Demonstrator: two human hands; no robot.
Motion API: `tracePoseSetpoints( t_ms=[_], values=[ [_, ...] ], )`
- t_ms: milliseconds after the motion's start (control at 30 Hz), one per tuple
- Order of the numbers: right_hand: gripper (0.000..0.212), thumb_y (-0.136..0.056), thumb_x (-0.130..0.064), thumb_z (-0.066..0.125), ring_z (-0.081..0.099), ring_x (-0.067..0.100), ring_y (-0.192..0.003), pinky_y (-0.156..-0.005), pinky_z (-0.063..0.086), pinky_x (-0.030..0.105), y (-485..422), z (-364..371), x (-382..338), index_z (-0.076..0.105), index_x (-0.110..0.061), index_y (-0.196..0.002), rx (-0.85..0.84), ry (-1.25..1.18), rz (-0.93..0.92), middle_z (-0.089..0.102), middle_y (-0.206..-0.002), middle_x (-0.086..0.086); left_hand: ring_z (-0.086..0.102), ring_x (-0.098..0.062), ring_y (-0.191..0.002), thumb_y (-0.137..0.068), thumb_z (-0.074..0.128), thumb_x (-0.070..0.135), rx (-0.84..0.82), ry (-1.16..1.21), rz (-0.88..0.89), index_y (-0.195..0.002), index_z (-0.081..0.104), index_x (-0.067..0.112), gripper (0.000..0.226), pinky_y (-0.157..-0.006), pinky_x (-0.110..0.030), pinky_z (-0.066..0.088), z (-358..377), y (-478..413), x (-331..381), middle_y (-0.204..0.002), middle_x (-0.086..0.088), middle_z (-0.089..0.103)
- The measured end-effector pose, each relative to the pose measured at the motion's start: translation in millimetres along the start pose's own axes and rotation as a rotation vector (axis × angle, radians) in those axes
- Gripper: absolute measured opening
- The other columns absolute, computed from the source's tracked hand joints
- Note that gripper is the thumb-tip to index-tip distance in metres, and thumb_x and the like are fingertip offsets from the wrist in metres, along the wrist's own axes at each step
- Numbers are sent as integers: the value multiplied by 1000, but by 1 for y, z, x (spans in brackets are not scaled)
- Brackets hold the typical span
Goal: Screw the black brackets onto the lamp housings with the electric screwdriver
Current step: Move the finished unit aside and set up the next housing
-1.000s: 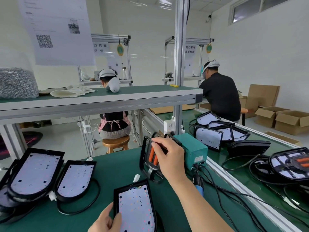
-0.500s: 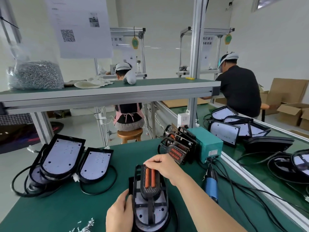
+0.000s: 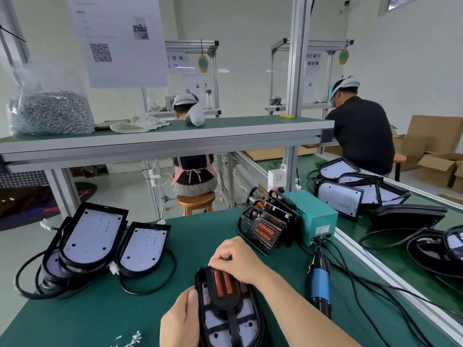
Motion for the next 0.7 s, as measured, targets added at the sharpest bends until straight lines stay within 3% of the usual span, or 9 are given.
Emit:
tracePoseSetpoints(
  t_ms=[67,133,200,300,367,467,533,633,700],
  values=[
    [11,-91,-31,73,44,14,-120,-108,34,38,6,6,4,81,-24,-92,33,57,-12,63,-112,-9,65,-3,-79,-92,66,35,-11,-54,11,-101,73,34,11,-68,-14,43,0,0,1,-71,14,67],
    [9,-92,-26,71,42,13,-122,-109,32,37,10,5,5,80,-26,-90,34,41,8,61,-115,-11,55,8,-62,-89,70,35,-13,-105,49,-111,72,27,24,-56,-7,39,1,0,1,-59,12,61],
    [10,-91,-22,70,44,13,-122,-106,34,34,14,1,4,78,-27,-94,20,26,41,61,-117,-10,53,8,-59,-89,71,35,-25,-125,52,-116,71,24,29,-53,-7,38,0,1,1,-60,5,65],
    [29,-91,-21,67,52,13,-119,-94,39,26,22,-4,1,68,-27,-120,79,-5,198,56,-123,-7,51,-3,-50,-89,72,29,-41,-150,56,-117,71,20,30,-52,-11,39,-2,2,2,-52,-3,59],
    [39,-95,-25,63,54,11,-115,-89,40,24,33,-5,2,57,-27,-133,121,-59,349,54,-129,-6,42,-5,-41,-89,72,25,-48,-158,67,-117,71,17,29,-51,-15,39,-3,3,3,-41,4,42],
    [48,-98,-36,57,59,10,-103,-83,46,26,55,1,2,46,-26,-144,140,-143,454,57,-129,-4,41,-5,-42,-89,72,23,-49,-162,79,-119,70,16,31,-53,-15,40,-5,4,2,-40,6,36],
    [55,-98,-42,55,59,13,-112,-93,49,30,68,6,2,39,-27,-149,144,-183,469,58,-132,-5,38,-5,-43,-90,70,23,-51,-171,82,-123,68,16,33,-54,-15,41,-5,3,1,-44,5,36],
    [69,-94,-46,60,49,14,-133,-109,42,34,84,14,3,31,-31,-155,153,-271,469,51,-146,-9,41,-8,-48,-92,68,23,-69,-173,94,-126,65,14,35,-58,-11,43,-4,2,0,-47,4,39],
    [69,-91,-40,65,53,5,-129,-108,43,30,91,19,4,37,-33,-153,190,-381,444,55,-140,-17,41,-7,-47,-92,68,23,-70,-172,100,-126,66,15,35,-58,-12,42,-4,2,-2,-46,4,39]
  ],
)
Point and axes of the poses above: each hand's wrist, its own y-axis away from the middle knuckle, its own z-axis out of the palm, x = y × z, the point moved 2 cm from there along -y, towards the middle knuckle
